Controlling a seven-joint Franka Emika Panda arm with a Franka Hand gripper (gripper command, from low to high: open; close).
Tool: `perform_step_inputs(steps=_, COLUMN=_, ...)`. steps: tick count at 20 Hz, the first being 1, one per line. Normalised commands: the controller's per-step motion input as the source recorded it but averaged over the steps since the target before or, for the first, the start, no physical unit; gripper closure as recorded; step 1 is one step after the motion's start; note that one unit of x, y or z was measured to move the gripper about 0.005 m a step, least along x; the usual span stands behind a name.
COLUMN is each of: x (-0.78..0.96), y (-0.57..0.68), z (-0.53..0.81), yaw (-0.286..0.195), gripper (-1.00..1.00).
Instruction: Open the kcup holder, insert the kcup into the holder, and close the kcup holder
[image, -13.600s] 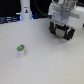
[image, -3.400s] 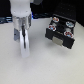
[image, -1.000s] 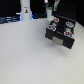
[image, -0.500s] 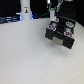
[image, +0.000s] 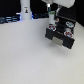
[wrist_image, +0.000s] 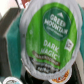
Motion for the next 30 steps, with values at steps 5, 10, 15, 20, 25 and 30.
perform_step_inputs(steps=5, x=0.40, y=0.38, z=0.38, yaw=0.000, gripper=1.00)
perform_step_inputs(steps=10, x=0.42, y=0.39, z=0.39, yaw=0.000, gripper=1.00)
perform_step_inputs(steps=15, x=0.45, y=0.50, z=0.29, yaw=0.000, gripper=1.00)
perform_step_inputs(steps=20, x=0.37, y=0.47, z=0.25, yaw=0.000, gripper=1.00)
perform_step_inputs(steps=25, x=0.13, y=0.29, z=0.05, yaw=0.012, gripper=1.00)
perform_step_inputs(steps=30, x=-0.04, y=0.20, z=-0.22, yaw=0.055, gripper=1.00)
